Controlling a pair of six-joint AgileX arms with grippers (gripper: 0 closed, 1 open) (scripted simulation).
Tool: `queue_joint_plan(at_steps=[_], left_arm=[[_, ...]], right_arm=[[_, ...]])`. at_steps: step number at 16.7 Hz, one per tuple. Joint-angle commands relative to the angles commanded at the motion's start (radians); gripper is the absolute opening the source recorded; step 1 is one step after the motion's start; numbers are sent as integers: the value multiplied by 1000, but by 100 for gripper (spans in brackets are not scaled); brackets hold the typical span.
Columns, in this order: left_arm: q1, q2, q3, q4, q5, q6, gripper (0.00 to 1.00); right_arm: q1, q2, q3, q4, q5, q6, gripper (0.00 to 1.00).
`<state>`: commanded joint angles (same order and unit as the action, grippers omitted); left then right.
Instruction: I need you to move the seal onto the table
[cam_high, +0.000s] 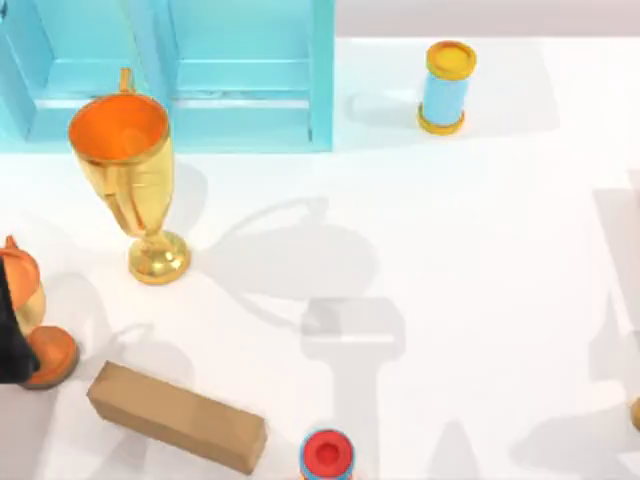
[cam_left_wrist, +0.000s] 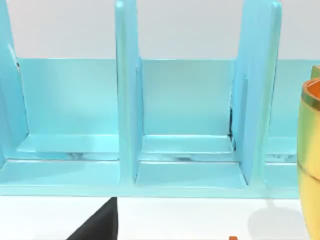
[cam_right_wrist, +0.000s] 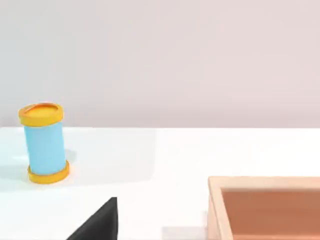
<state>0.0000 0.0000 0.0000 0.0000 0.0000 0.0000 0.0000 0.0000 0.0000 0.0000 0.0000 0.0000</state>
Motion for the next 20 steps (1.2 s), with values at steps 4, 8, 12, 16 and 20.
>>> queue_joint_plan(at_steps=[4, 8, 12, 16, 20], left_arm=[[0, 0, 0, 0, 0, 0, 100], [0, 0, 0, 0, 0, 0, 100], [0, 0, 0, 0, 0, 0, 100], [0, 0, 0, 0, 0, 0, 100], [0, 0, 0, 0, 0, 0, 100]], right_arm=[[-13, 33, 31, -30, 0, -12, 100], [-78, 224, 199, -185, -1, -77, 100], [-178, 549, 458, -422, -2, -176, 100], [-292, 933, 753, -692, -2, -288, 100], [-398, 1300, 1028, -943, -3, -391, 100]])
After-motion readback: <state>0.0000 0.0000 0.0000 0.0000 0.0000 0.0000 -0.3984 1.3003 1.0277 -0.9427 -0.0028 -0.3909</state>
